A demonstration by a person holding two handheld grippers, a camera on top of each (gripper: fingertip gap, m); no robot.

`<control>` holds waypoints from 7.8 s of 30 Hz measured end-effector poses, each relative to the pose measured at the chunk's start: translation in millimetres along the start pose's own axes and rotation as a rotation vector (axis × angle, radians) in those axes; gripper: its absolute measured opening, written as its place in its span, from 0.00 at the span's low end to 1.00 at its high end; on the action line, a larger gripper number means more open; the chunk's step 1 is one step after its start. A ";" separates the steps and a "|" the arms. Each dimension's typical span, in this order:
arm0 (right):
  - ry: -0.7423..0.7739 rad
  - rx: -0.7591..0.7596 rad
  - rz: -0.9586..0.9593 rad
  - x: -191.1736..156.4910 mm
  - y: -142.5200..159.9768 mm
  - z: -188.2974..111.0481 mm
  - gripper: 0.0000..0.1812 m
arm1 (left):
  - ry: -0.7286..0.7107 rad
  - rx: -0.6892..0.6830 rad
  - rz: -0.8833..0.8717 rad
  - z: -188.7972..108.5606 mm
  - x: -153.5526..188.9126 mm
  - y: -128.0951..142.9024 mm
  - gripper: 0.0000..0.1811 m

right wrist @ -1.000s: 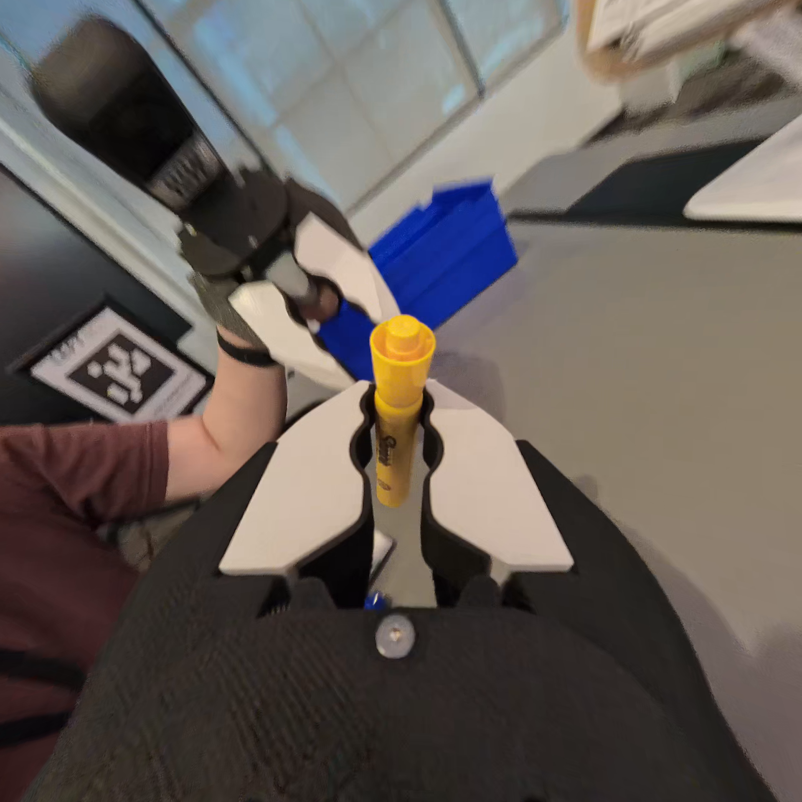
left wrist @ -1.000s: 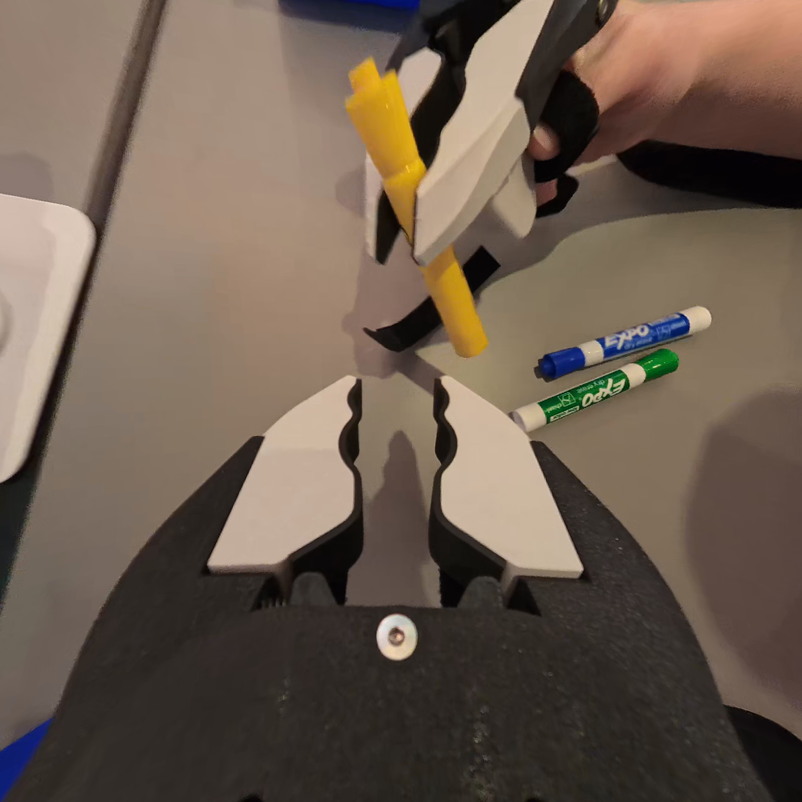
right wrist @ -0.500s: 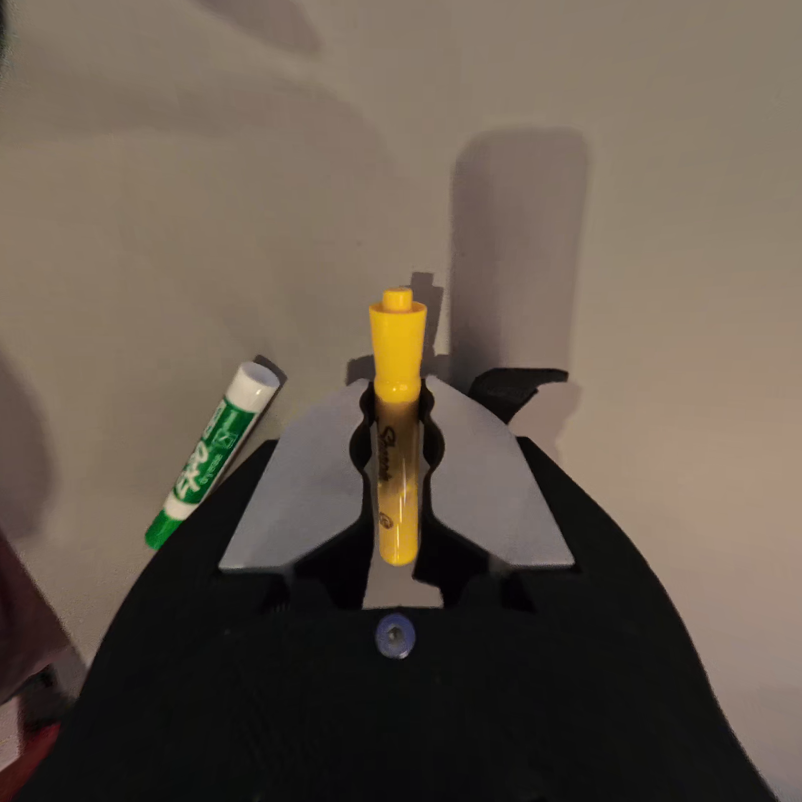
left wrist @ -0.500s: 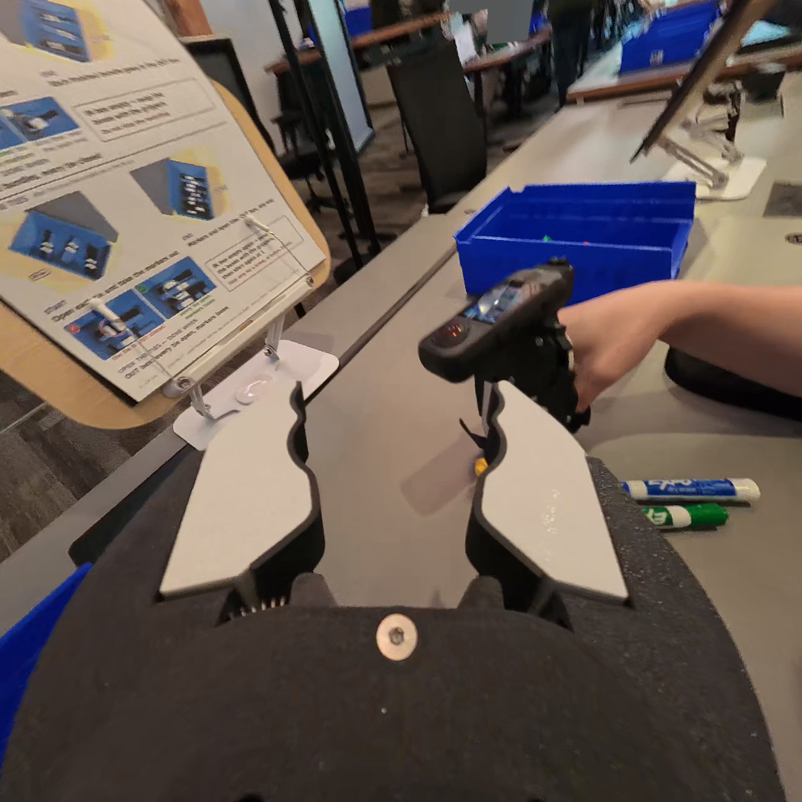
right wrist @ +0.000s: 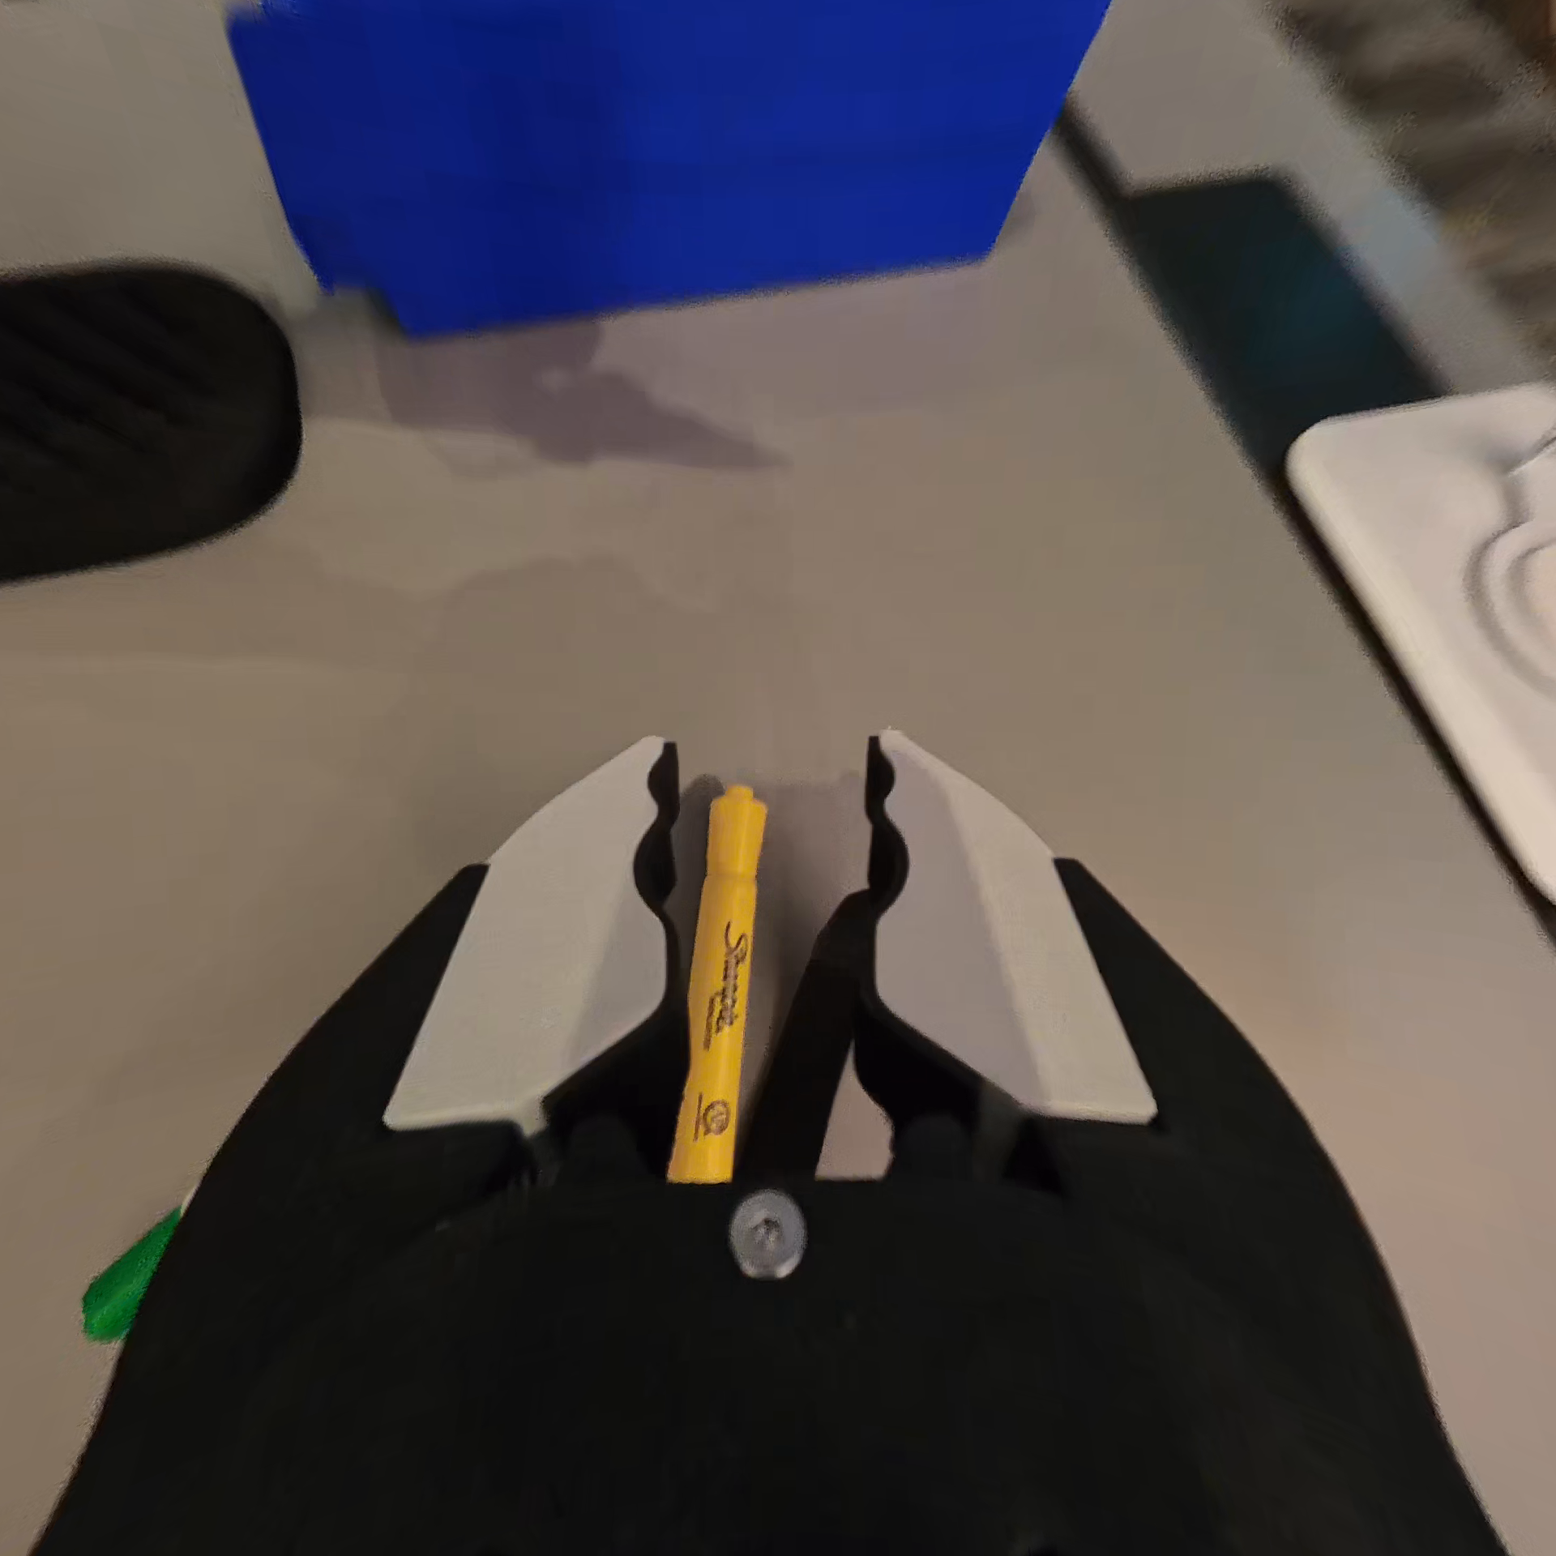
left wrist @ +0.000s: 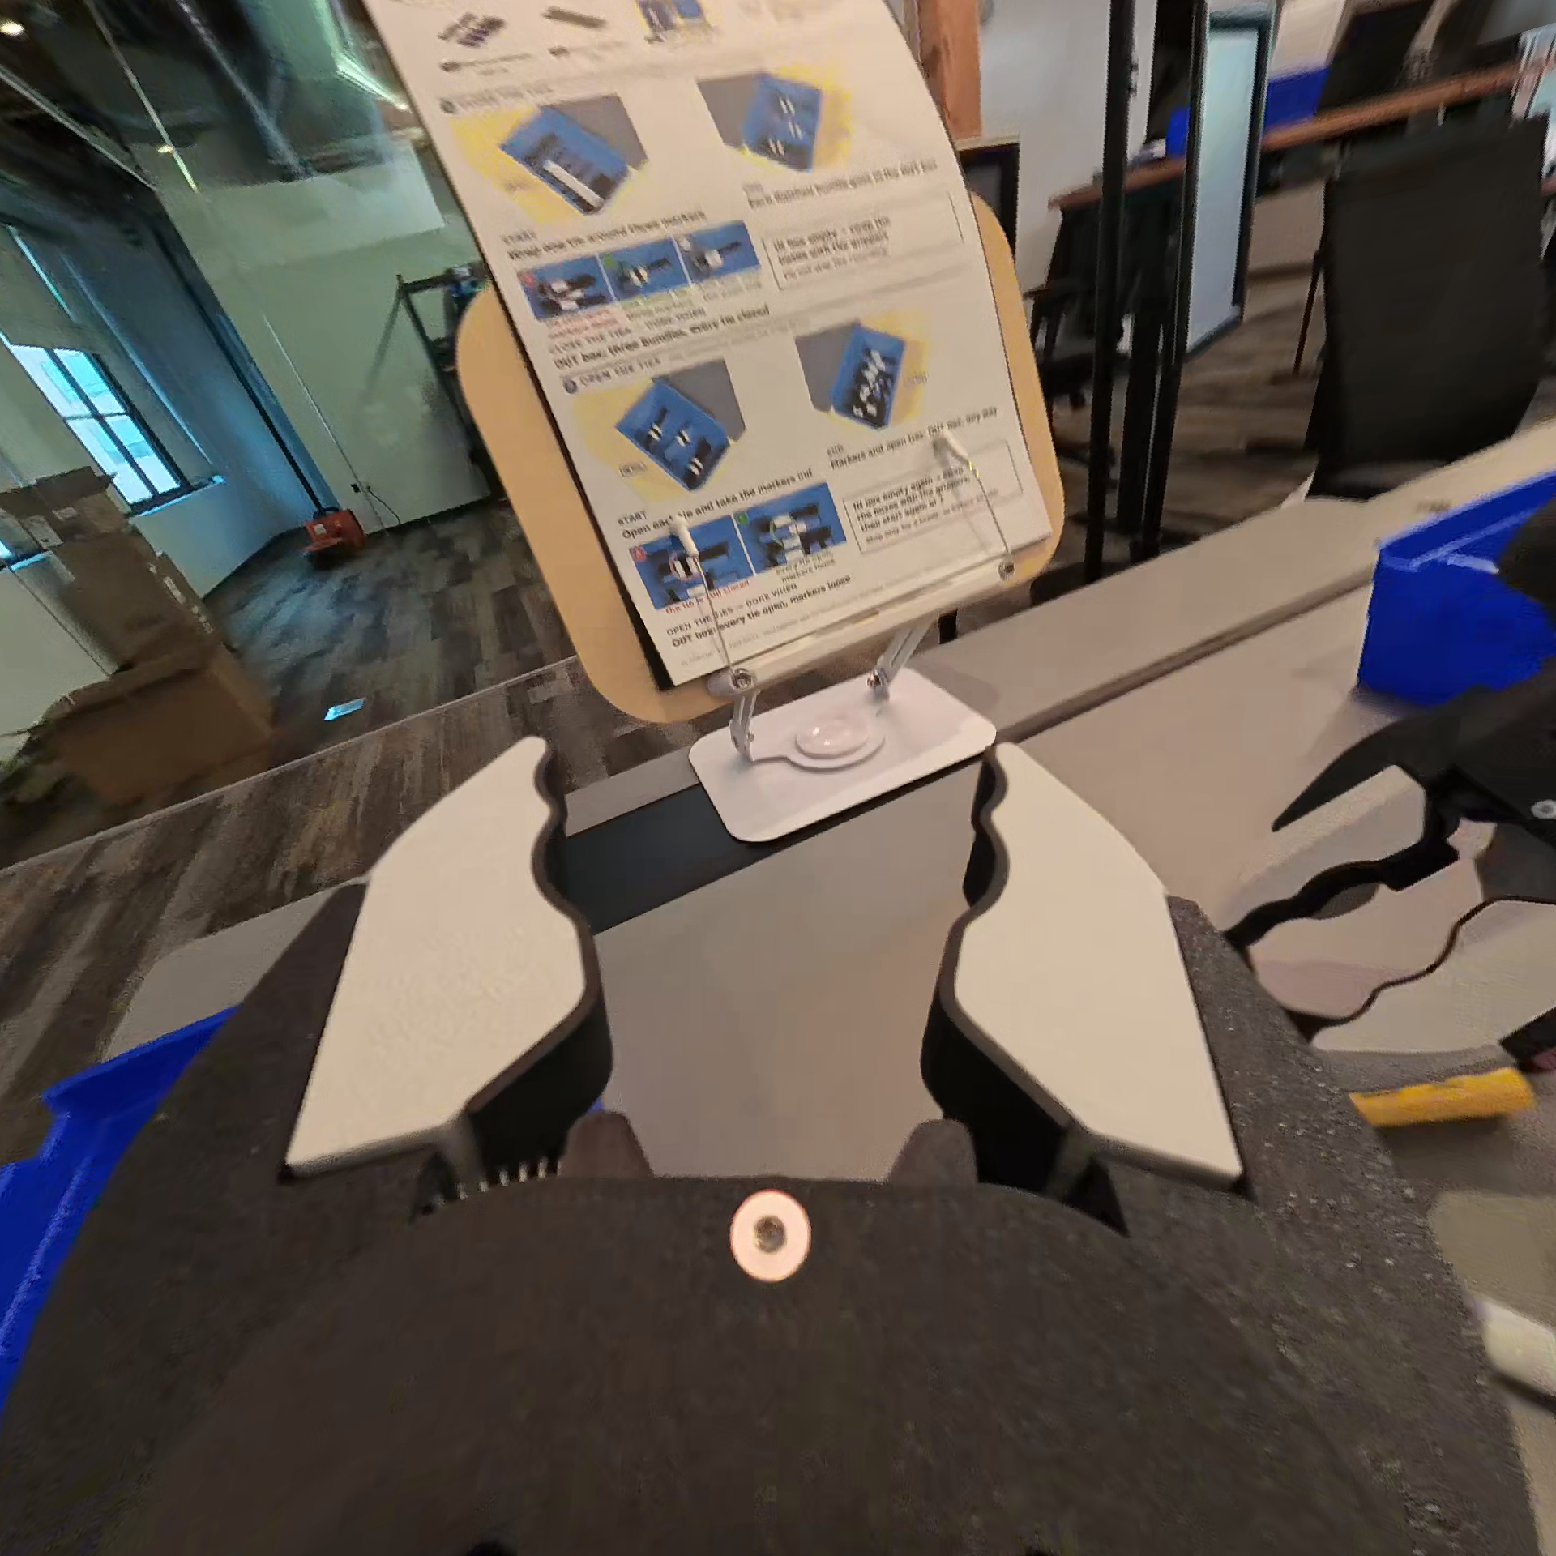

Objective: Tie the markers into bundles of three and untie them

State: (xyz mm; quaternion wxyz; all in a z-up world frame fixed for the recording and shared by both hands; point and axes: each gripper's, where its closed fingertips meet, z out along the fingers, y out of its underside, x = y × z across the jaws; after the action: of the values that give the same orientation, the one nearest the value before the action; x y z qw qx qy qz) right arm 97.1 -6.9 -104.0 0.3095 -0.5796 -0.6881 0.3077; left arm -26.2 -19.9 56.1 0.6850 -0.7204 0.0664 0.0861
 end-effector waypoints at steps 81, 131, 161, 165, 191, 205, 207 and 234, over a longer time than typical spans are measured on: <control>0.075 1.038 0.035 -0.1 -164.3 -335.7 0.00 | 0.555 0.356 0.052 -97.4 105.1 -130.5 0.01; 0.136 0.033 0.642 78.5 41.8 -147.8 0.10 | 0.712 -0.178 -0.057 -35.3 152.8 45.5 0.28; -0.163 0.062 0.516 -0.9 -38.0 -64.1 0.10 | 0.341 -0.281 -0.028 -36.0 122.4 67.2 0.31; -0.226 -0.316 0.445 -36.6 12.0 -46.0 0.11 | 0.333 -0.355 -0.072 -60.5 105.8 84.8 0.32; -0.152 -0.399 0.062 -32.2 31.3 21.0 0.12 | 0.435 -0.359 -0.038 -83.9 125.3 95.3 0.29; -0.117 -0.392 0.133 -28.2 63.0 -0.2 0.25 | 0.436 -0.334 -0.039 -90.8 122.2 88.7 0.28; -0.062 -0.405 0.094 -22.2 64.2 6.3 0.25 | 0.442 -0.337 -0.029 -88.7 124.8 88.8 0.28; -0.239 -0.514 0.218 -54.6 59.8 11.3 0.11 | 0.399 -0.380 -0.072 -86.8 109.0 103.5 0.27</control>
State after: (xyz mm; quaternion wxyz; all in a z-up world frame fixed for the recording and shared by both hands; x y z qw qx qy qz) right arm 132.0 -53.3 -161.6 0.0347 -0.6690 -0.7087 0.2212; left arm 60.9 -109.6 -64.1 0.5136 -0.8406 0.1568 -0.0710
